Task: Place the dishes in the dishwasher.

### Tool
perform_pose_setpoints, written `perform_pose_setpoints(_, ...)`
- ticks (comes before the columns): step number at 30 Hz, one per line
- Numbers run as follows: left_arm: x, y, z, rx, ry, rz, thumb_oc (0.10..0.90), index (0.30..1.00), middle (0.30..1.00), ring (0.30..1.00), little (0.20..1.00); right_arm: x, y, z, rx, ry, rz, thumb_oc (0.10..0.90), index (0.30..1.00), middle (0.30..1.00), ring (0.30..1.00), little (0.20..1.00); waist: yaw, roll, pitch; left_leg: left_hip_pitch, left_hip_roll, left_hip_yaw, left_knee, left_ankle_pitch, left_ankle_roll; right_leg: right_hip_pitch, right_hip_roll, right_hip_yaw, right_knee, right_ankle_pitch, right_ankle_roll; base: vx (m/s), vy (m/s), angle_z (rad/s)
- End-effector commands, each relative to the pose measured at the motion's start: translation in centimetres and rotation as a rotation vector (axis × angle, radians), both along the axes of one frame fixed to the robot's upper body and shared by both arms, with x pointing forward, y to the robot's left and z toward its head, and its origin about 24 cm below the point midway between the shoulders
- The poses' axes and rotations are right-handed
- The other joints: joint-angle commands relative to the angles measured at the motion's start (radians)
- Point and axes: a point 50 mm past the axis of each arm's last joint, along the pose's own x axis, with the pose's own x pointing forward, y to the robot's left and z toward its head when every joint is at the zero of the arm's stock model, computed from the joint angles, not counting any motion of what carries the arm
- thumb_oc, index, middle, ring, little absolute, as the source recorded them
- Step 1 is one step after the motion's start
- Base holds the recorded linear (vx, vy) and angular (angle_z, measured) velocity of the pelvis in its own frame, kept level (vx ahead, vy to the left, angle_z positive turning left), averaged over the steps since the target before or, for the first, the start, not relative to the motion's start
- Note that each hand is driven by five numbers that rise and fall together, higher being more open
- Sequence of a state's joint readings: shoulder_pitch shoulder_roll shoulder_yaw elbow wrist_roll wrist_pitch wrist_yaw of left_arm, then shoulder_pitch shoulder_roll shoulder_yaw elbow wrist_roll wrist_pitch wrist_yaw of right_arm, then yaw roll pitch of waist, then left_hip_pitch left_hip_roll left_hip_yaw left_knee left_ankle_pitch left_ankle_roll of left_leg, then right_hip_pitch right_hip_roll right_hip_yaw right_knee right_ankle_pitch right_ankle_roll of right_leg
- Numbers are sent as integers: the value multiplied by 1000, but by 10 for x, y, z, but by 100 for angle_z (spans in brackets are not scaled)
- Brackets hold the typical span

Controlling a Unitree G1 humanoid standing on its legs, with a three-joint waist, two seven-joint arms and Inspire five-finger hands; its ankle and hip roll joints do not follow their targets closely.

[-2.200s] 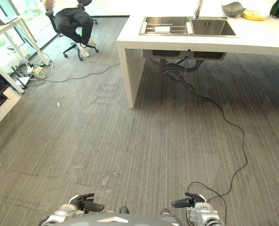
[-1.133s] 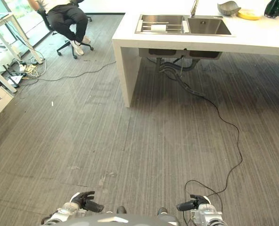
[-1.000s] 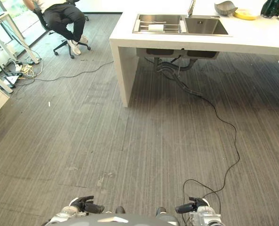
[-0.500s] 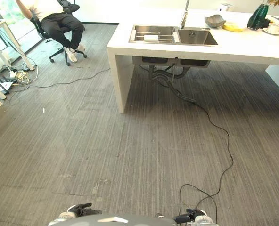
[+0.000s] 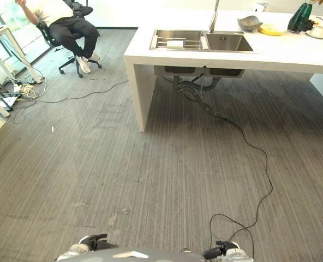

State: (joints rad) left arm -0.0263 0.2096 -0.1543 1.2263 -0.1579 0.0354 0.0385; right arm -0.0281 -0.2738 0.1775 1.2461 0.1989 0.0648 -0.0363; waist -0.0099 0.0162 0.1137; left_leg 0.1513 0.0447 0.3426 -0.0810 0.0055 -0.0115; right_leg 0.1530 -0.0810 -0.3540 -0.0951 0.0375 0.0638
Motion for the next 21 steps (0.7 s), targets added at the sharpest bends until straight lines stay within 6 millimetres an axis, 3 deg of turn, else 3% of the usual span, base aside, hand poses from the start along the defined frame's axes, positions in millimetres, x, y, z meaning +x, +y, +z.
perform_pose_setpoints(1, 40, -5, 11, 3, -122, -3, 800, 900, 900, 900, 900, 42, -9, 14, -37, -121, -26, 800, 900, 900, 900, 900, 10, -23, 36, -17, 33, -70, -6, -12, -80, -31, -123, -23, 8, 23, 136, -25, 140, 0)
perform_pose_setpoints(5, 58, -10, 17, -9, -187, -27, 800, 900, 900, 900, 900, 57, -8, 20, -37, -174, -14, 800, 900, 900, 900, 900, 14, -28, 54, -12, 0, -71, -6, -28, -56, -50, -156, -9, 53, 28, 149, -12, 146, -1)
perform_pose_setpoints(7, 67, -10, 21, -7, -213, -38, 800, 900, 900, 900, 900, 65, -7, 23, -29, -204, -16, 800, 900, 900, 900, 900, 16, -25, 70, -11, -15, -74, 2, -42, -31, -102, -179, 16, 190, 0, 149, -3, 182, -3)
perform_pose_setpoints(8, 67, -10, 21, -7, -213, -38, 800, 900, 900, 900, 900, 65, -7, 23, -29, -204, -16, 800, 900, 900, 900, 900, 18, -26, 70, -12, -17, -72, 2, -43, -31, -108, -182, 19, 199, -4, 150, -42, 181, -1)
perform_pose_setpoints(9, 78, -10, 28, -9, -261, -41, 800, 900, 900, 900, 900, 72, -4, 25, -17, -229, -26, 800, 900, 900, 900, 900, 16, -17, 103, -5, -15, -77, 17, -53, -11, -173, -199, 33, 345, -3, 153, -41, 120, -2)
perform_pose_setpoints(10, 79, -10, 28, -9, -261, -40, 800, 900, 900, 900, 900, 72, -4, 25, -17, -230, -26, 800, 900, 900, 900, 900, 18, -19, 103, -6, -17, -75, 18, -54, -10, -180, -203, 38, 355, -8, 154, -39, 241, -6)
perform_pose_setpoints(11, 86, -10, 33, -8, -291, -38, 800, 900, 900, 900, 900, 76, -1, 26, -7, -241, -22, 800, 900, 900, 900, 900, 14, -11, 134, 9, -16, -69, 30, -70, 4, -257, -211, 42, 493, 18, 164, 59, 139, -4)
perform_pose_setpoints(12, 87, -9, 33, -5, -293, -38, 800, 900, 900, 900, 900, 75, 0, 25, -4, -236, -23, 800, 900, 900, 900, 900, 13, -16, 138, 24, -20, -68, 29, -81, 7, -279, -216, 32, 502, 37, 164, 131, 133, -8)
perform_pose_setpoints(16, 92, -7, 36, -3, -312, -22, 800, 900, 900, 900, 900, 75, -1, 25, -9, -231, -26, 800, 900, 900, 900, 900, 9, -29, 149, 68, -36, -80, 25, -117, 1, -301, -229, -18, 378, 80, 157, 242, -57, -7)
perform_pose_setpoints(18, 105, -7, 44, -4, -365, -27, 800, 900, 900, 900, 900, 79, -1, 28, -7, -247, -35, 800, 900, 900, 900, 900, -6, -43, 161, 83, -34, -114, 54, -150, -20, -341, -255, -24, 215, 148, 179, 351, -177, 14)
perform_pose_setpoints(21, 114, -3, 52, 4, -412, -26, 800, 900, 900, 900, 900, 78, -2, 28, -5, -245, -31, 800, 900, 900, 900, 900, -15, -49, 163, 117, -15, -141, 81, -199, -49, -362, -275, -21, 116, 191, 198, 358, -163, 36)
